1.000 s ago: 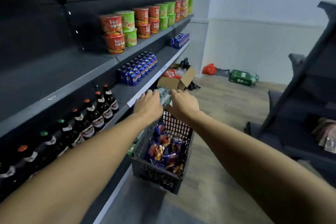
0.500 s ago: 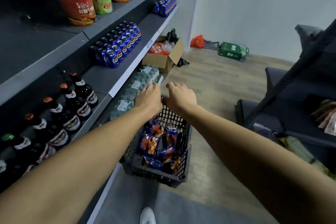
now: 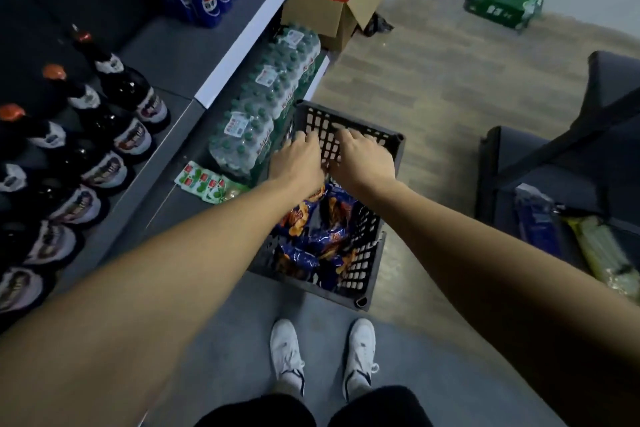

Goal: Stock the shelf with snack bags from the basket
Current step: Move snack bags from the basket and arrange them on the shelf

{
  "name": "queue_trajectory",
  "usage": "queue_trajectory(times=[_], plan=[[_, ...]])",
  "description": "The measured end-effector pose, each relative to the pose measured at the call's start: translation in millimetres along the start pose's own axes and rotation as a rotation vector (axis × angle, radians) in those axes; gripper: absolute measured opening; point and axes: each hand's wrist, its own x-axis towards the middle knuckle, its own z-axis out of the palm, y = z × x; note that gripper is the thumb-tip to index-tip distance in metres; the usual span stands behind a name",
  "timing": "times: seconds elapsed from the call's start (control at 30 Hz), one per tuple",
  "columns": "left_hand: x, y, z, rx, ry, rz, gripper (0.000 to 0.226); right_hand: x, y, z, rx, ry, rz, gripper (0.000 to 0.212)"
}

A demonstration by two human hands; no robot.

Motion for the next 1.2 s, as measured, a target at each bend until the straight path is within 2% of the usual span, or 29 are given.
queue_trajectory(times=[0.23, 0.4, 0.63, 0.7, 0.8, 0.83, 0.93, 0.97, 1.03, 1.2], plan=[[17, -8, 109, 0.005, -0.127, -0.022, 0.054, 4, 42, 90, 0.019, -0.099, -0.027, 0.051], [33, -13, 195, 0.005, -0.178, 0.010, 0.046, 20, 77, 141, 0.034, -0.110, 0.000, 0.048], [40, -15, 276, 0.056, -0.369, 0.012, 0.082, 27, 108, 174, 0.025, -0.118, 0.003, 0.048], [43, -14, 291, 0.101, -0.409, 0.022, 0.082, 29, 113, 178, 0.026, -0.124, 0.007, 0.047], [49, -14, 307, 0.141, -0.491, -0.002, 0.084, 32, 118, 184, 0.032, -0.144, 0.009, 0.044], [50, -14, 310, 0.144, -0.499, -0.003, 0.079, 33, 118, 186, 0.035, -0.151, 0.009, 0.044], [51, -22, 310, 0.110, -0.408, 0.025, 0.034, 33, 121, 193, 0.016, -0.187, 0.020, 0.043], [52, -26, 304, 0.100, -0.383, 0.030, 0.028, 32, 122, 194, 0.011, -0.205, 0.027, 0.043], [56, -37, 285, 0.110, -0.369, 0.028, 0.026, 32, 122, 198, 0.007, -0.241, 0.036, 0.042], [64, -65, 237, 0.124, -0.287, -0.030, 0.042, 24, 108, 219, -0.071, -0.362, 0.013, 0.035]])
